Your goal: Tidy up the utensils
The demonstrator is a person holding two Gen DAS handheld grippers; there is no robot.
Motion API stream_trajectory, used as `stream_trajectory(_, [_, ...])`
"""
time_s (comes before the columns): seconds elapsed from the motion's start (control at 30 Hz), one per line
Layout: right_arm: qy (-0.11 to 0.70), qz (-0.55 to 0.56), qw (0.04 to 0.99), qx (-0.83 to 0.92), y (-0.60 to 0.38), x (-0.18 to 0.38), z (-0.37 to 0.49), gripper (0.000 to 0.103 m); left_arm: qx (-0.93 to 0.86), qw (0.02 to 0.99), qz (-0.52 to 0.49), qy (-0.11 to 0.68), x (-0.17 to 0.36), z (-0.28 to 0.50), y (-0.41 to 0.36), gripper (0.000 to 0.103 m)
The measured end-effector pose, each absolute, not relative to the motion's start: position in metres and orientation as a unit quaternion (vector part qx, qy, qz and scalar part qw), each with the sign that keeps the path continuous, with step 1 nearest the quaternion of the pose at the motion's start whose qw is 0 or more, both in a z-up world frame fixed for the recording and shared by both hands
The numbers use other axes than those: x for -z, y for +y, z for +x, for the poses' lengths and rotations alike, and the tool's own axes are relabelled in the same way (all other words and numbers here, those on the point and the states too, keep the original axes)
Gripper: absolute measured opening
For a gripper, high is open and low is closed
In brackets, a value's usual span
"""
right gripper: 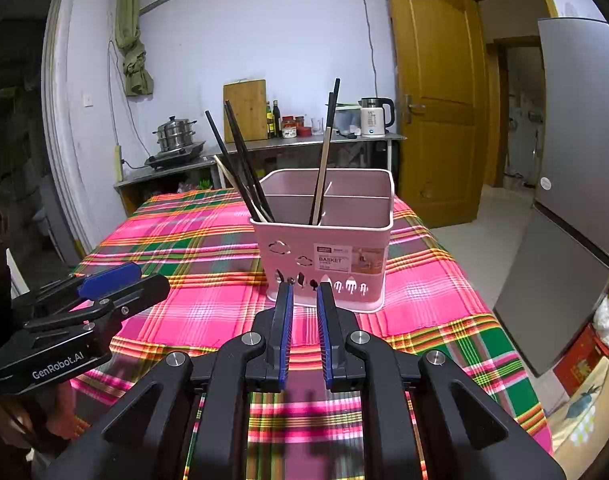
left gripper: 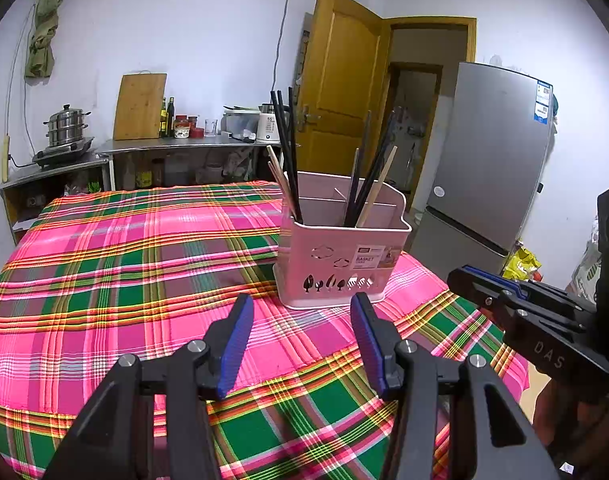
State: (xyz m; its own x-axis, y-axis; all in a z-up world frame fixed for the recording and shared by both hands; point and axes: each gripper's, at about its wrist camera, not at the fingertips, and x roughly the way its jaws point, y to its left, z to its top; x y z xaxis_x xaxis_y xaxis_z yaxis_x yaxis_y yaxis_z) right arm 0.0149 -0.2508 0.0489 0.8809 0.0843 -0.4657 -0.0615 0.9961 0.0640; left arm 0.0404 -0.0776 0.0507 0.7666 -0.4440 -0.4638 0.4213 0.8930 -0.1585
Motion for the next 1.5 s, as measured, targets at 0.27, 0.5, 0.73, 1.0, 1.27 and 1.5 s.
stream_trajectory(0.27, [0.243,0.025,0.969,-0.036,-0.2518,-0.0476,0.0145,0.012,0.231,0.939,-0.019,0.253,-0.0520,0.0398,-0.0812,0.052])
stream_trajectory(0.5, [0.244,0.024,0.969,-0.036,-0.2517,-0.0478,0.0143,0.012,0.233,0.939,-0.017,0.253,-0.0521,0.0387,-0.0826,0.052])
stream_trajectory(0.73, [0.244,0.025,0.969,-0.036,-0.2517,-0.0479,0.0143,0.012,0.232,0.939,-0.017,0.253,-0.0522,0.0384,-0.0831,0.052])
stream_trajectory(1.0, [0.245,0.024,0.969,-0.035,-0.2521,-0.0469,0.0147,0.012,0.230,0.939,-0.016,0.255,-0.0510,0.0375,-0.0826,0.052])
stream_trajectory(1.27, [0.245,0.024,0.969,-0.035,-0.2521,-0.0469,0.0150,0.012,0.230,0.939,-0.015,0.256,-0.0499,0.0377,-0.0824,0.052])
stream_trajectory(1.5, [0.245,0.023,0.969,-0.035,-0.2523,-0.0463,0.0150,0.012,0.230,0.939,-0.015,0.257,-0.0500,0.0376,-0.0826,0.052])
